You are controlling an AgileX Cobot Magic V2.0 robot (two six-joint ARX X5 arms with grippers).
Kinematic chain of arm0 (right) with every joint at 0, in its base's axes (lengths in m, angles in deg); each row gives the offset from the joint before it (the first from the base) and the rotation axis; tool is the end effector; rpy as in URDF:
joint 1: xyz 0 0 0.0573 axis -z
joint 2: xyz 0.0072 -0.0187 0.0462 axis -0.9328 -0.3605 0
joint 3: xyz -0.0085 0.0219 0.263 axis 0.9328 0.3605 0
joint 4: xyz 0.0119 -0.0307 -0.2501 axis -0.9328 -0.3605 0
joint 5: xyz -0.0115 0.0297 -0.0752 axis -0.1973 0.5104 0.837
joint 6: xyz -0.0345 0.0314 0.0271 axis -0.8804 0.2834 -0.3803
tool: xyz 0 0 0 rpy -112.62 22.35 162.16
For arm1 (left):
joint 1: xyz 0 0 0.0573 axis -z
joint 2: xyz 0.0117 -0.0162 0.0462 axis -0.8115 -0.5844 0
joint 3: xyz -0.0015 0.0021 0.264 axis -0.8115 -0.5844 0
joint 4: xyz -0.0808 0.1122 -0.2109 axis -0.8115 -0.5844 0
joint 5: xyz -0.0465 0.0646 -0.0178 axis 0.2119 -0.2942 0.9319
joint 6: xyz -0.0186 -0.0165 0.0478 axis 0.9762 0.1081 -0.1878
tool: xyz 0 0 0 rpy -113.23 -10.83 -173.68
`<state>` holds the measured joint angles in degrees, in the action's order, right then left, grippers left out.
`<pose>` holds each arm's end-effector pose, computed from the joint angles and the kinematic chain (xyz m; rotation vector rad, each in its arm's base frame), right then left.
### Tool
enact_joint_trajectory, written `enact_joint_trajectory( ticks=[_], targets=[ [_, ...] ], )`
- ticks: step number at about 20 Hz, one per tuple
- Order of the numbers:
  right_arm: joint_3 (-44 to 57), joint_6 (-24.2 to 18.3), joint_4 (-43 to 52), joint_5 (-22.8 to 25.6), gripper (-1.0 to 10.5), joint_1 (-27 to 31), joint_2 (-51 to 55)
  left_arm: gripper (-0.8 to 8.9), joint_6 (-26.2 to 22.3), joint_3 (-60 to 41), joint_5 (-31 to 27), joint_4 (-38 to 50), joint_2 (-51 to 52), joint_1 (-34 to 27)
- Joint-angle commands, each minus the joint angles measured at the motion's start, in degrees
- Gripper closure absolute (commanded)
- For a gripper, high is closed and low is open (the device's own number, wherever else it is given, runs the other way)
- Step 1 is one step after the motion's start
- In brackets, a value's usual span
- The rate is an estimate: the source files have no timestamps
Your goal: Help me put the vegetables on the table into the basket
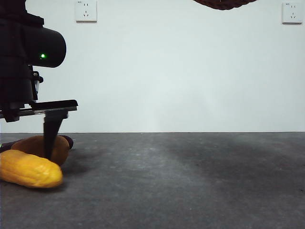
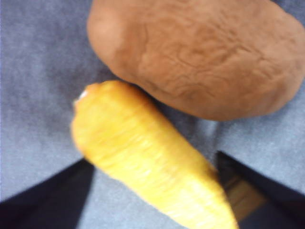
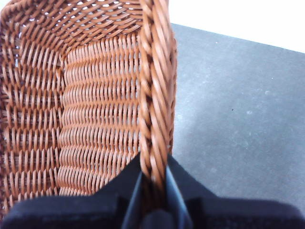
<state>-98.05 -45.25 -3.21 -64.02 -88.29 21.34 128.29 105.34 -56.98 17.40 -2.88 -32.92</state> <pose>0.1727 0.0703 0.4427 -0.0566 0.5272 0.6523 0.2613 -0.1029 0.1822 -0.3746 1.4384 0.2083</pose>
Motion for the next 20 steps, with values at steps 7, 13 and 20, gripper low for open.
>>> enact_joint_trajectory(
  ticks=[7, 13, 20],
  targets=[
    [-0.3, -0.1, 0.7, -0.6, 9.6, -0.1, 0.4, 8.22, -1.8, 0.2, 0.0, -6.0, -0.3, 5.0],
    [-0.3, -1.6, -4.1, -2.8, 9.6, -0.1, 0.4, 8.22, -4.0, 0.2, -4.9, -13.4, 7.3, 7.5],
    [-0.3, -1.0, -6.0, -0.3, 9.6, -0.1, -1.4, 8.22, -18.0, 0.2, -4.9, -11.0, 27.9, 4.6]
  ],
)
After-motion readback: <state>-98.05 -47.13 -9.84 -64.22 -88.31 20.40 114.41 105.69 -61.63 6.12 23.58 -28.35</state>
